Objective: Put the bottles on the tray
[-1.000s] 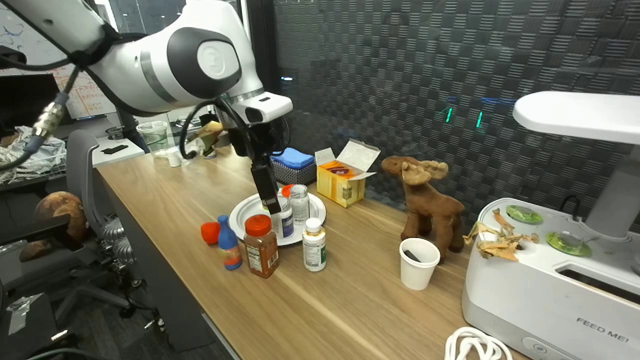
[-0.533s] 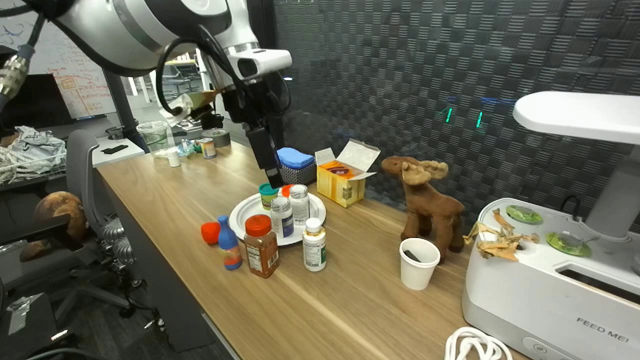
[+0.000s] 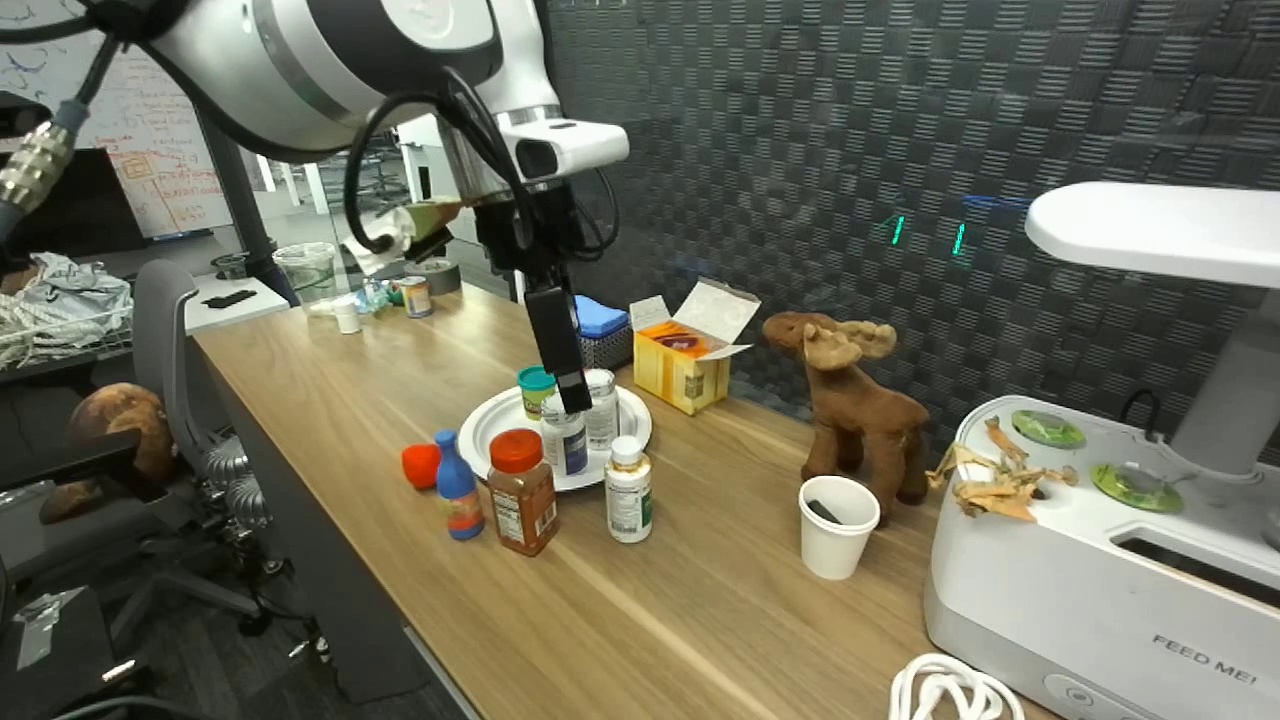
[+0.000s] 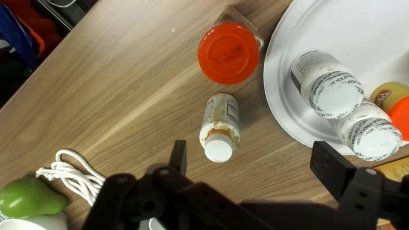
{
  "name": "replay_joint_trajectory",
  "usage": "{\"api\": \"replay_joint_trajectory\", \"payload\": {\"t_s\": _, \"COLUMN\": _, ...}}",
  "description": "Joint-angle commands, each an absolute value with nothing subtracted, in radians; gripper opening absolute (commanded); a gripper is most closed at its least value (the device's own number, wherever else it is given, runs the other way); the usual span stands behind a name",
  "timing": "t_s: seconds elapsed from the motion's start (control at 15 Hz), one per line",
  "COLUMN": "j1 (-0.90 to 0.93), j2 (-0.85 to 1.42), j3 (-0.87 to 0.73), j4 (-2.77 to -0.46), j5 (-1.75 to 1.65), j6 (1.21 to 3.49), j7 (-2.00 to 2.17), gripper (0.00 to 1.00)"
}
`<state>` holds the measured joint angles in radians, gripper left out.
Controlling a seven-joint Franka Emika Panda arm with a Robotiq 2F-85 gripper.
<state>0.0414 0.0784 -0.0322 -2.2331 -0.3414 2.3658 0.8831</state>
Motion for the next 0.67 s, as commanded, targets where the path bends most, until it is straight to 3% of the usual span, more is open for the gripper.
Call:
{"api": "replay_joint_trajectory", "payload": {"t_s": 0.0, "j1": 0.023, "j2": 0.123, "j3": -0.034, "j4": -2.211, "j5": -0.277, "j6": 2.394, "j7": 0.819, "gripper": 1.0}}
{"api": "replay_joint_trajectory", "payload": {"t_s": 0.6, "j1": -0.012, "j2": 0.162, "j3": -0.084, "j4": -2.219, "j5": -0.172, "j6": 2.475, "j7": 0.789, "gripper": 1.0}}
